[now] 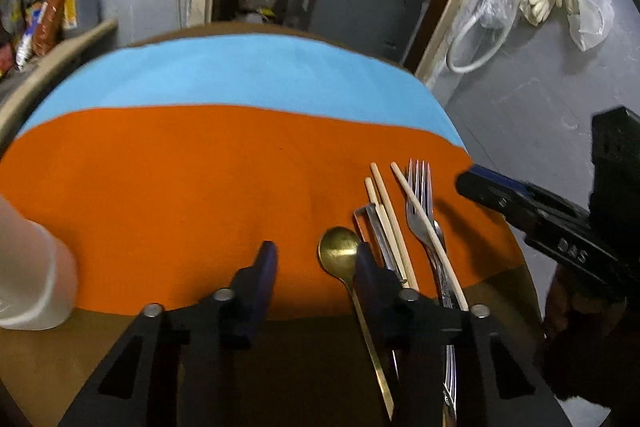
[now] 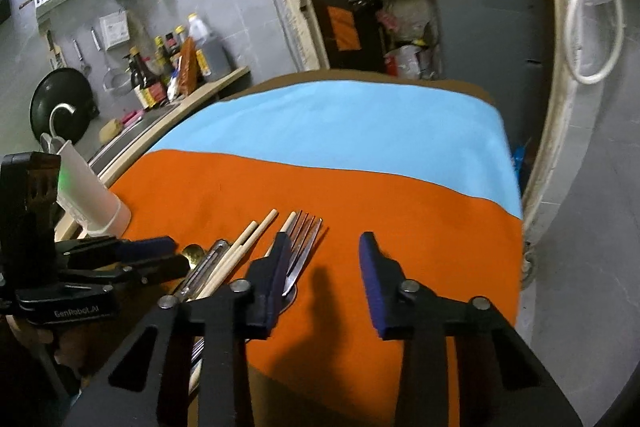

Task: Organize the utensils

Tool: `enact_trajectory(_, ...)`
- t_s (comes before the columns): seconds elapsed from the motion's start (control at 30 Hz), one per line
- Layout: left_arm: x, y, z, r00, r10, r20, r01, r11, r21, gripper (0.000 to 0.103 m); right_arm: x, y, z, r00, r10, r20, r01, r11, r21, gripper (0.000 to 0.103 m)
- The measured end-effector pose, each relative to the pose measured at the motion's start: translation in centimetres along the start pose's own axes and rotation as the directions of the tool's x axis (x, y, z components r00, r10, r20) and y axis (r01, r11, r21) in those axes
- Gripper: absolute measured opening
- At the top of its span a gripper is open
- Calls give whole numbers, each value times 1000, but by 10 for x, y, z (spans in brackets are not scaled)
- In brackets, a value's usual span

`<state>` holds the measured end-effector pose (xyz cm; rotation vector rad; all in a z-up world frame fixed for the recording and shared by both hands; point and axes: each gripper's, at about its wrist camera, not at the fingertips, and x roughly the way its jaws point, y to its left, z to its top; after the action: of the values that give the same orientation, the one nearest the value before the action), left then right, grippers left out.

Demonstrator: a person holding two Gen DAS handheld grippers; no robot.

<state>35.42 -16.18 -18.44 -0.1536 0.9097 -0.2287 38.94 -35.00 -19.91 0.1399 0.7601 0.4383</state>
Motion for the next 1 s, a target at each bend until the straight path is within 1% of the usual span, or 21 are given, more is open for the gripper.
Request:
enact_trajectory(0.13, 4, 7, 1, 999, -44, -12, 44, 999, -30, 29, 21, -2, 5, 997, 58, -54, -59, 998, -17, 28)
enact_trajectory(0.23, 6, 15, 2, 996, -91, -17, 90, 994, -61, 29, 35, -2, 9, 992, 85, -93, -89, 995, -39, 28)
enact_trajectory(0.33, 10, 14, 4, 992, -119, -30, 118, 991, -57, 29, 46, -1, 12, 984, 116, -133, -124, 991, -55, 28)
enact_trajectory(0.43, 14, 13, 6, 990, -135, -39, 133, 990, -48, 28, 51, 0, 15, 979, 141, -144, -151, 987, -62, 28)
enact_trajectory(0.47, 15, 12, 7, 990, -136, -41, 134, 990, -45, 26, 52, 0, 15, 978, 149, -146, -159, 985, -60, 25)
enact_trajectory(0.5, 15, 12, 7, 990, -135, -46, 133, 990, -42, 22, 52, 0, 15, 976, 161, -150, -170, 984, -54, 20)
enact_trajectory(0.53, 16, 11, 7, 990, -131, -49, 129, 991, -41, 19, 53, 0, 15, 971, 179, -156, -188, 981, -44, 18)
enact_trajectory(0.57, 16, 12, 7, 990, -128, -51, 126, 991, -43, 12, 54, -1, 14, 969, 187, -159, -195, 980, -35, 17)
enact_trajectory(0.6, 16, 13, 7, 991, -125, -53, 122, 991, -51, 8, 54, -2, 12, 969, 191, -160, -198, 980, -30, 15)
enact_trajectory(0.67, 16, 16, 8, 990, -128, -53, 125, 990, -62, 7, 54, 0, 12, 967, 197, -163, -203, 979, -20, 13)
enact_trajectory(0.77, 12, 13, 8, 992, -116, -46, 114, 992, -49, 4, 51, 4, 11, 965, 204, -165, -206, 979, 5, 7)
enact_trajectory(0.8, 9, 11, 7, 993, -113, -39, 111, 993, -48, 3, 48, 7, 11, 967, 198, -160, -199, 980, 6, 7)
enact_trajectory(0.87, 2, 10, 7, 995, -96, -24, 95, 994, -48, 3, 39, 11, 10, 972, 187, -142, -188, 982, 12, 6)
enact_trajectory(1.0, -19, 11, 6, 999, -46, 27, 47, 998, -44, 3, 13, 18, 10, 984, 162, -80, -160, 987, 31, 4)
